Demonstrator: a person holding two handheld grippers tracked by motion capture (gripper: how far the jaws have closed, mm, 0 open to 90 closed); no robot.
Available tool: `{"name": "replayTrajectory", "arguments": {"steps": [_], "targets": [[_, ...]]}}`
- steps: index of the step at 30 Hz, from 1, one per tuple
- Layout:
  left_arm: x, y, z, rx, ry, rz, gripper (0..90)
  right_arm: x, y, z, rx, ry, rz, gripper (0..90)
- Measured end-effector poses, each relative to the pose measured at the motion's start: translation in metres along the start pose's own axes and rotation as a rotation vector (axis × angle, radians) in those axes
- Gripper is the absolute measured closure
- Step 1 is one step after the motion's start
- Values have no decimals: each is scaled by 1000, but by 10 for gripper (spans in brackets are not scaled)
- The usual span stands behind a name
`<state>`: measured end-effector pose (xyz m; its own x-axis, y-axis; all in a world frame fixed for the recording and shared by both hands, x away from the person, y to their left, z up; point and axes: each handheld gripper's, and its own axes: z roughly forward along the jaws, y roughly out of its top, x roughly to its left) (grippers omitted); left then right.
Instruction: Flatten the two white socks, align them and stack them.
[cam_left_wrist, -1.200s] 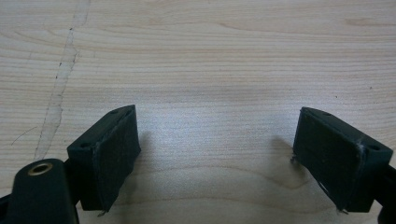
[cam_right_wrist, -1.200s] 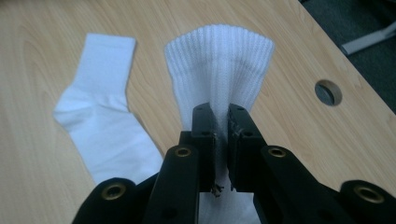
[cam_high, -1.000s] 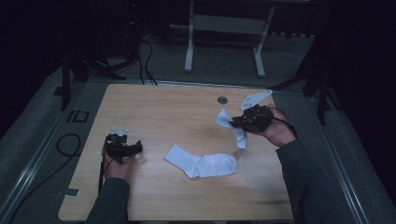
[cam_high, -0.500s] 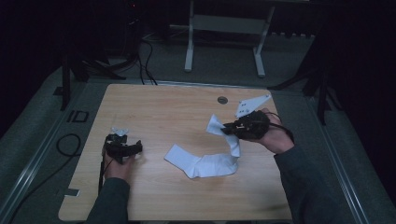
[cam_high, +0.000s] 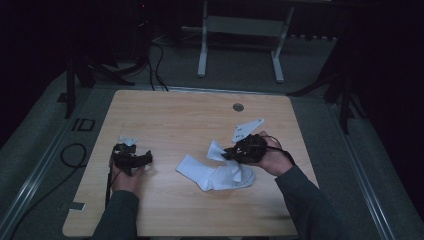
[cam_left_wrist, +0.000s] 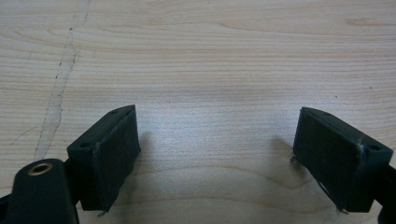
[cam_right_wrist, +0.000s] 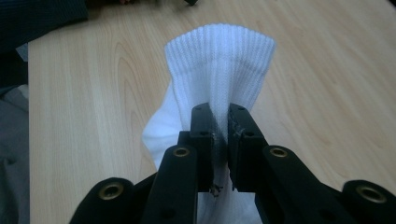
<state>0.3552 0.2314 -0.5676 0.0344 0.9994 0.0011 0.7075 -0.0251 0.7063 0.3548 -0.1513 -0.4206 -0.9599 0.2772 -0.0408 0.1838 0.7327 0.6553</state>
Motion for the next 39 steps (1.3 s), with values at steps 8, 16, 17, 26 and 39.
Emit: {"name": "replayTrajectory", "arguments": {"steps": [8, 16, 17, 26, 39], "targets": [[0, 0, 0, -1, 0, 1, 145, 6, 0, 26, -37, 19, 33, 812], [0, 0, 0, -1, 0, 1, 145, 10, -1, 56, -46, 29, 76, 812], [0, 0, 0, -1, 0, 1, 145, 10, -2, 59, -42, 31, 74, 811], [0, 0, 0, -1, 0, 1, 145, 11, -4, 75, -24, 17, 87, 811], [0, 0, 0, -1, 0, 1, 145, 10, -8, 102, -22, -24, 136, 813]]}}
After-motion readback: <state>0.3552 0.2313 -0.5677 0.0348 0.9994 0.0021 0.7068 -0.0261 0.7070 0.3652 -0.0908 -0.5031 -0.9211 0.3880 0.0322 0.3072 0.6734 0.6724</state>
